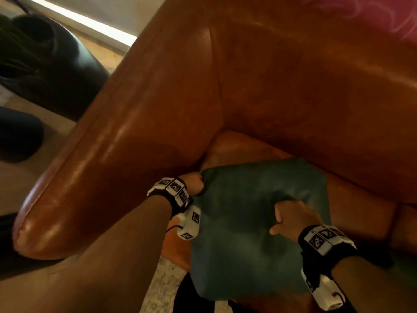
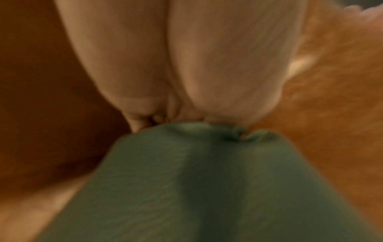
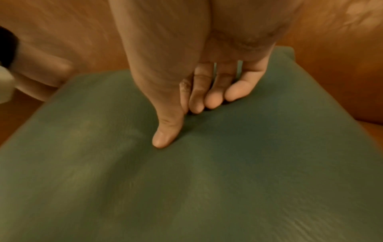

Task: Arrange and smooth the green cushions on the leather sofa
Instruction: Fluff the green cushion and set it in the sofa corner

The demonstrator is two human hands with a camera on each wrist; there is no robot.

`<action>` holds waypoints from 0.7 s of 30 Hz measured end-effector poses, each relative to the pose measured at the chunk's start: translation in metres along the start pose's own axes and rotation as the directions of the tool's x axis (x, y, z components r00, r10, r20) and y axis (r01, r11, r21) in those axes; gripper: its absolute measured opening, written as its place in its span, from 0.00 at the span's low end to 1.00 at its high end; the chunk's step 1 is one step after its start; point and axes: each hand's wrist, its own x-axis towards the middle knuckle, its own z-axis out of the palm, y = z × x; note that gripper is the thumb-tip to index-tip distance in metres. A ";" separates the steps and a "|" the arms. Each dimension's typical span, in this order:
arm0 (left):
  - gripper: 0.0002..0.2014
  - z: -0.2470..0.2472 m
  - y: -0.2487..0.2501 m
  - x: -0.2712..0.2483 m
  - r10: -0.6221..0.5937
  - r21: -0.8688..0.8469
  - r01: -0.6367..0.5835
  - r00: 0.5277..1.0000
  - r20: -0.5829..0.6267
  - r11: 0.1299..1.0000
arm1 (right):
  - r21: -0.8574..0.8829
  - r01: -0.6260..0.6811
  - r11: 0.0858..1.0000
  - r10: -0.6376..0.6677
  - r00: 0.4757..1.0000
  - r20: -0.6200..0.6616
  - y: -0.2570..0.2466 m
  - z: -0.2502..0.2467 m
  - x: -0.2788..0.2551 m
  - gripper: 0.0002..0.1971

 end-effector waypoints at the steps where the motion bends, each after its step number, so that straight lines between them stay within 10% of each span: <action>1: 0.18 0.001 0.002 0.000 0.024 0.048 -0.026 0.999 0.034 0.999 | 0.004 -0.018 1.000 0.018 1.000 0.014 -0.001 -0.001 0.002 0.19; 6: 0.17 -0.007 0.013 -0.009 0.132 0.125 -0.155 0.975 0.176 0.980 | 0.006 -0.089 0.996 0.089 0.994 0.064 0.002 -0.002 0.007 0.20; 10: 0.12 -0.002 0.001 -0.013 0.073 -0.259 -0.154 0.952 -0.298 0.954 | 0.027 -0.142 0.989 0.140 0.988 0.058 0.015 0.002 0.006 0.20; 12: 0.09 0.014 -0.005 -0.019 -0.129 -0.546 -0.166 0.878 -0.460 0.821 | 0.043 -0.173 0.984 0.168 0.981 0.098 0.023 0.001 0.008 0.20; 15: 0.04 0.035 -0.011 -0.014 -0.269 -0.866 -0.214 0.893 -0.361 0.452 | 0.057 -0.188 0.981 0.180 0.976 0.125 0.028 0.003 0.008 0.20; 19: 0.20 0.012 -0.019 0.007 -0.118 -0.254 0.057 0.965 -0.234 0.965 | 0.040 -0.185 0.982 0.181 0.979 0.091 0.017 0.011 0.010 0.23; 21: 0.20 -0.006 -0.012 0.008 -0.024 -0.047 0.014 0.979 -0.201 0.999 | 0.057 -0.204 0.977 0.199 0.976 0.094 0.013 0.008 0.006 0.22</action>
